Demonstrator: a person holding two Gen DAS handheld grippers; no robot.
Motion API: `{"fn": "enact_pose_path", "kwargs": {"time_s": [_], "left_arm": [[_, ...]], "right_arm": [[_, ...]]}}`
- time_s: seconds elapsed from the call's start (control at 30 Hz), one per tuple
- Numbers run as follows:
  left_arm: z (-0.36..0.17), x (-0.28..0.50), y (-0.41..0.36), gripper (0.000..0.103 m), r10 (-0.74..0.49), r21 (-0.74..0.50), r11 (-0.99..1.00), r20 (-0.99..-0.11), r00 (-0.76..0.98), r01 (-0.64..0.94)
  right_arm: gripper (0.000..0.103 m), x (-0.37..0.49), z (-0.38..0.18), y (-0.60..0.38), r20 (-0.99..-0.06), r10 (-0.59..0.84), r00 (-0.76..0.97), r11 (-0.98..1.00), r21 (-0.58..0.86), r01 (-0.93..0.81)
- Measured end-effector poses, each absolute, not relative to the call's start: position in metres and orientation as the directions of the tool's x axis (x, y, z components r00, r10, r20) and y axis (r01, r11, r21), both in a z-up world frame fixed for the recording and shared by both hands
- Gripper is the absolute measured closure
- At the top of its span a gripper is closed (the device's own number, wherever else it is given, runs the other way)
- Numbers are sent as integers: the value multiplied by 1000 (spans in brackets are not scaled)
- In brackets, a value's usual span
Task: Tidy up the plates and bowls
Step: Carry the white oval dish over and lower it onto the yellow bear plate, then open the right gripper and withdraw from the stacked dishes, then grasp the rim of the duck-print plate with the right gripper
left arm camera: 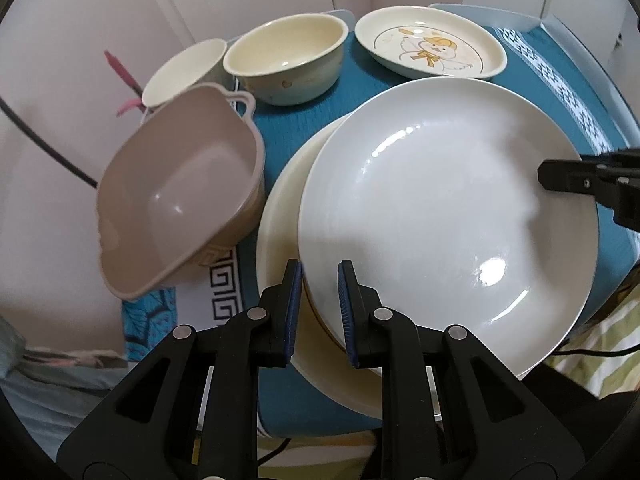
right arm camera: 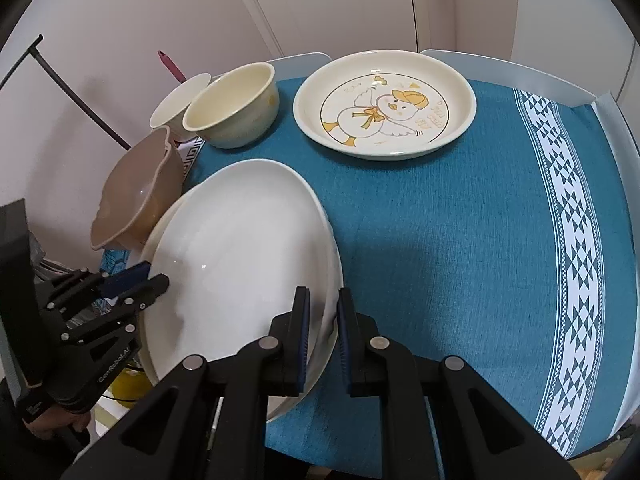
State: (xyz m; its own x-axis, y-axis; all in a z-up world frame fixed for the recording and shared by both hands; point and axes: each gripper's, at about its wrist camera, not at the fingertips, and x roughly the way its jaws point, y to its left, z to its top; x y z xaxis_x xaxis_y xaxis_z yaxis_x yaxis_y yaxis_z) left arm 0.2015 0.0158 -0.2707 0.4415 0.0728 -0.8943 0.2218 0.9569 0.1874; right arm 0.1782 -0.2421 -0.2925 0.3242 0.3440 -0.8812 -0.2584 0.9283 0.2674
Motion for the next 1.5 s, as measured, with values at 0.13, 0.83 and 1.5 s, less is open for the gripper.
{"fn": "enact_pose_path", "kwargs": {"time_s": [0.13,0.83,1.5], "left_arm": [[-268,196,12,87,99,235,942,-876,471,239],[-259,190,5,87,34,177,947,-885,465,267],[-161,271,-9,4,-240,-161,968,-820,520,194]], "right_arm": [[91,177,-292,-234,-888,312,338,931,215,-295],[91,168,-281,-228,-869,335,365,919,214,-332],[1,223,-188,-315,-736,319,597,948,247,-202]]}}
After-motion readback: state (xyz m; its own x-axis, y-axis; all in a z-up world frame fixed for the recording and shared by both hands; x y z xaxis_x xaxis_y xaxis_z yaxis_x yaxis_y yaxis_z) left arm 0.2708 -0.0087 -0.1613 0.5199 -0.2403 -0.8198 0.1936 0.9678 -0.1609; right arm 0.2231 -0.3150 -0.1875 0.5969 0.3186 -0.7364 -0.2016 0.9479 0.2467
